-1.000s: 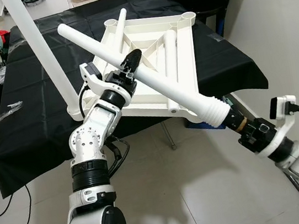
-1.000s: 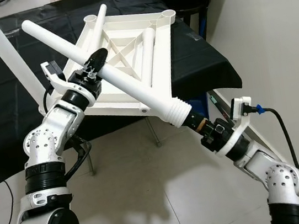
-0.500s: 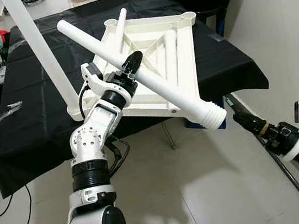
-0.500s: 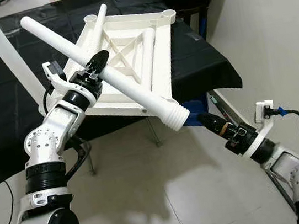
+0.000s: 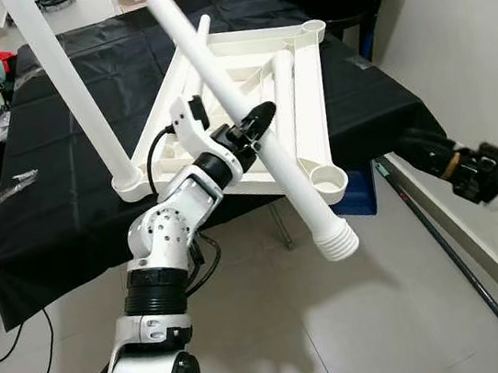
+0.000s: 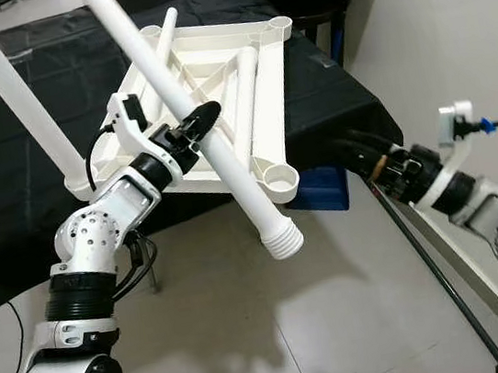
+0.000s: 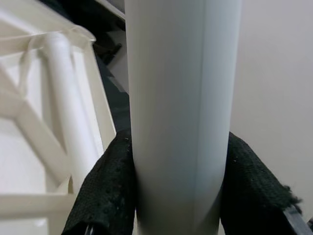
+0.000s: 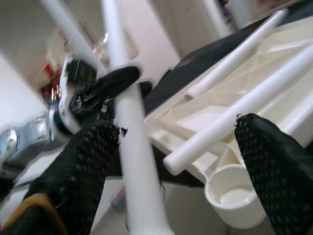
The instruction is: Building children table
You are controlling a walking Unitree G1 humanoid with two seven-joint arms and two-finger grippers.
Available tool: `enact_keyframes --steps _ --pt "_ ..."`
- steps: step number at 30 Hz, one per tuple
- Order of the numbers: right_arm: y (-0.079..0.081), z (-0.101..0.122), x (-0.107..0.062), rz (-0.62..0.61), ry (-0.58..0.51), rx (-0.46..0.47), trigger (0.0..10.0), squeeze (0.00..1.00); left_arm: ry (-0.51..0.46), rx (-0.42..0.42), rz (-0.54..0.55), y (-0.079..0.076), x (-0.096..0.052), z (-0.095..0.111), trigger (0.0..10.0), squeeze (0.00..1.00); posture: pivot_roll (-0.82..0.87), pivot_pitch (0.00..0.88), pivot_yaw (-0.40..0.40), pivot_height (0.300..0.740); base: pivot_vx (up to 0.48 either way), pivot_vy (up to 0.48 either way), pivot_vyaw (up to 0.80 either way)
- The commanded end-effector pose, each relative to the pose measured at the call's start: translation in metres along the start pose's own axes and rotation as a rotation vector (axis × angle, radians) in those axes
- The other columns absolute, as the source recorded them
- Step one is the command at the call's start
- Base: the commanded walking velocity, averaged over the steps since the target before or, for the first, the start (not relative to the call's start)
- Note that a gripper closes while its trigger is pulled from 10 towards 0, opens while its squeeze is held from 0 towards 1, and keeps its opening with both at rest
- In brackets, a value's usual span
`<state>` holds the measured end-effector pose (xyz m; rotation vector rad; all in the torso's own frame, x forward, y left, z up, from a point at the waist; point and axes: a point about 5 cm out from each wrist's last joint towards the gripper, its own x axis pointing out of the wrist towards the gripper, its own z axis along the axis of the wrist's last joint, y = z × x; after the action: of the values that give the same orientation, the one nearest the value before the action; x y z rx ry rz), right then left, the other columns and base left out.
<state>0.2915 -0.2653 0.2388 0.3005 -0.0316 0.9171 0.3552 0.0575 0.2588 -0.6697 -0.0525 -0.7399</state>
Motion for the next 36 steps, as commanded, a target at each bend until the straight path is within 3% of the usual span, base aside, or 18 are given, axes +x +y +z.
enact_keyframes --steps 1,2,8,9,10,12,14,16,17,21,24,36 --pt "0.007 0.001 0.010 0.044 0.056 -0.055 10.0 1.00 -0.005 0.051 -0.056 -0.010 0.003 0.004 10.0 0.00 0.09 0.121 0.005 0.740 0.000 0.000 0.00" --pt "0.011 0.000 0.021 0.073 0.110 -0.095 10.0 0.00 0.003 0.091 -0.081 -0.014 0.005 0.005 10.0 0.00 0.09 0.123 0.009 0.740 0.000 0.000 0.00" --pt "0.011 -0.003 0.046 0.086 0.236 -0.179 10.0 0.00 0.015 0.171 -0.125 -0.022 0.011 0.007 10.0 0.00 0.09 0.126 0.008 0.740 0.000 0.000 0.00" --pt "0.011 -0.003 0.046 0.086 0.236 -0.179 10.0 0.00 0.015 0.171 -0.125 -0.022 0.011 0.007 10.0 0.00 0.09 0.126 0.008 0.740 0.000 0.000 0.00" --pt "0.013 -0.004 0.057 0.102 0.273 -0.185 10.0 0.00 0.012 0.184 -0.144 -0.026 0.013 0.008 10.0 0.00 0.09 0.129 0.012 0.740 0.000 0.000 0.00" --pt "0.013 -0.004 0.057 0.102 0.273 -0.185 10.0 0.00 0.012 0.184 -0.144 -0.026 0.013 0.008 10.0 0.00 0.09 0.129 0.012 0.740 0.000 0.000 0.00" --pt "0.017 -0.006 0.072 0.125 0.309 -0.181 10.0 0.00 0.004 0.192 -0.173 -0.031 0.016 0.008 10.0 0.00 0.09 0.133 0.015 0.740 0.000 0.000 0.00" --pt "0.017 -0.006 0.072 0.125 0.309 -0.181 10.0 0.00 0.004 0.192 -0.173 -0.031 0.016 0.008 10.0 0.00 0.09 0.133 0.015 0.740 0.000 0.000 0.00" --pt "0.022 -0.004 0.084 0.145 0.296 -0.165 10.0 0.00 -0.003 0.184 -0.193 -0.034 0.016 0.008 10.0 0.00 0.09 0.136 0.014 0.740 0.000 0.000 0.00" --pt "0.026 -0.002 0.093 0.169 0.279 -0.163 10.0 0.00 -0.007 0.175 -0.219 -0.039 0.017 0.006 10.0 0.00 0.09 0.137 0.010 0.740 0.000 0.000 0.00" --pt "0.034 -0.001 0.110 0.214 0.258 -0.144 10.0 0.00 -0.013 0.191 -0.243 -0.046 0.020 0.006 10.0 0.00 0.09 0.140 0.010 0.740 0.000 0.000 0.00" --pt "0.043 -0.018 0.125 0.273 0.333 -0.091 10.0 0.00 -0.044 0.187 -0.245 -0.046 0.023 0.013 10.0 0.00 0.09 0.142 0.011 0.740 0.000 0.000 0.00"
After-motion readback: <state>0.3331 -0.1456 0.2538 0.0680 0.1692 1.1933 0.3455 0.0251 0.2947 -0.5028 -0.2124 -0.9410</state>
